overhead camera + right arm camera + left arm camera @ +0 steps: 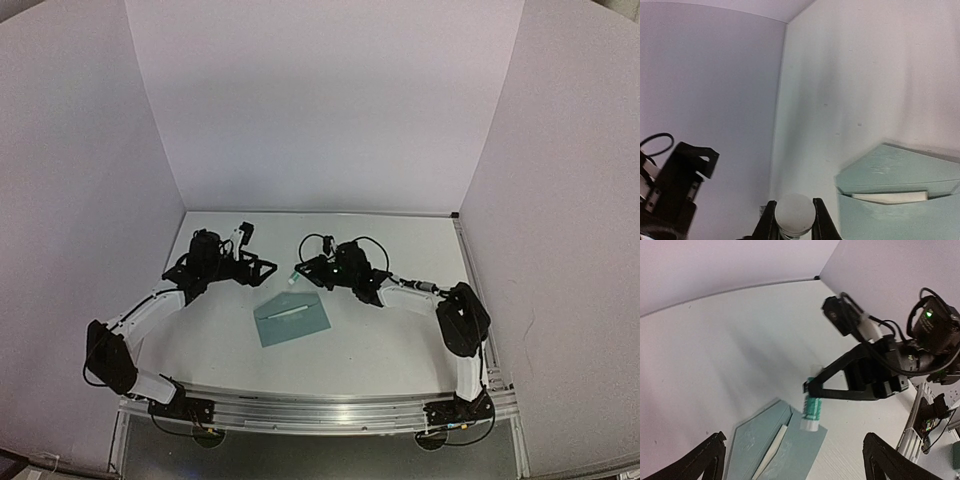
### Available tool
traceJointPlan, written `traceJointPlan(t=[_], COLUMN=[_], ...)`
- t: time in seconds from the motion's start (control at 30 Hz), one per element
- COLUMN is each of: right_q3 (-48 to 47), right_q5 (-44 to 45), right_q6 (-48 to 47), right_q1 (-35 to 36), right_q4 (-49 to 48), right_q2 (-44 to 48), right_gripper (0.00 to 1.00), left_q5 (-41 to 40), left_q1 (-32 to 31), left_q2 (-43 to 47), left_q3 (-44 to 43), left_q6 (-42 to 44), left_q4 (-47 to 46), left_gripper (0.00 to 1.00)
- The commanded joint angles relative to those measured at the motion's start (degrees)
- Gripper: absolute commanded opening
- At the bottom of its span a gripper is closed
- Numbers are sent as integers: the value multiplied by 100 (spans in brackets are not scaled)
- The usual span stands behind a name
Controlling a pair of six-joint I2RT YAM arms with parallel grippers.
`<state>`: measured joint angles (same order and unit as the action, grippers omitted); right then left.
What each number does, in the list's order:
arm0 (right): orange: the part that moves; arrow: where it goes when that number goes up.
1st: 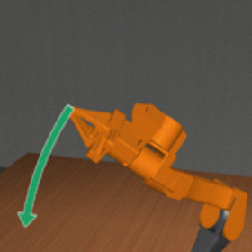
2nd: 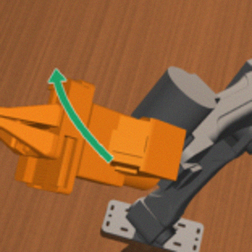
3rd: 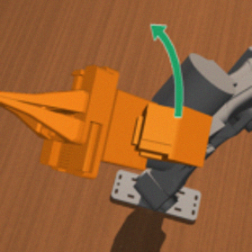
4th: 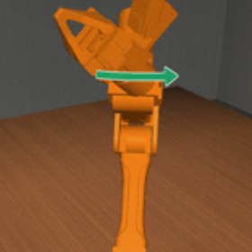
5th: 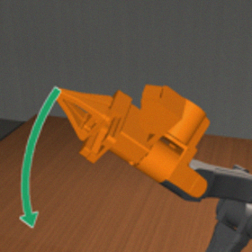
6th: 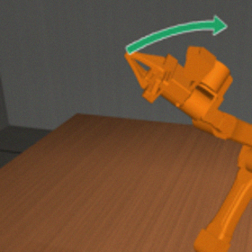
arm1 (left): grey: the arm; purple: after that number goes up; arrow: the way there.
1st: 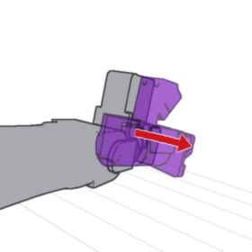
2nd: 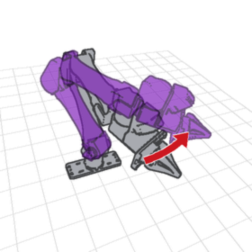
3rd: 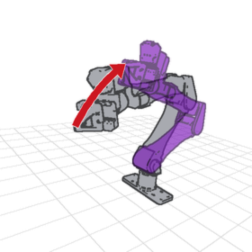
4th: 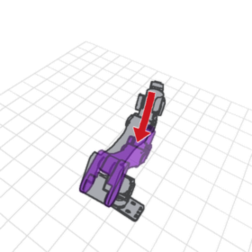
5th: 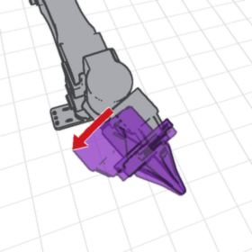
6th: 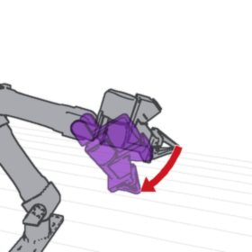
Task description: Place the letter into the envelope and seal it
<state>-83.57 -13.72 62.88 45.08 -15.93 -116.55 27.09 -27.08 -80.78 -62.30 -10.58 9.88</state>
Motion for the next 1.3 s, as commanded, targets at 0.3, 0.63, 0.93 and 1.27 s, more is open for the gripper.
traceJointPlan(t=[0.3, 0.63, 0.93, 1.27], right_q3=[-433, -288, -11, 18], right_q5=[156, -57, 47, 260], right_q6=[-2053, -1715, -1398, -988], right_q1=[271, 224, 156, 154], right_q4=[2669, 2640, 2395, 2333], right_q2=[-511, -1047, -1072, -1098], right_gripper=[0, 0, 0, 0], left_q5=[371, 744, 1019, 1262], left_q1=[731, 597, 464, -52], left_q2=[-3107, -3775, -3916, -3135], left_q3=[-1910, -2011, -1914, -1531], left_q6=[928, 1049, 1415, 2601], left_q4=[3976, 3568, 3444, 3191], left_gripper=[95, 78, 66, 47])
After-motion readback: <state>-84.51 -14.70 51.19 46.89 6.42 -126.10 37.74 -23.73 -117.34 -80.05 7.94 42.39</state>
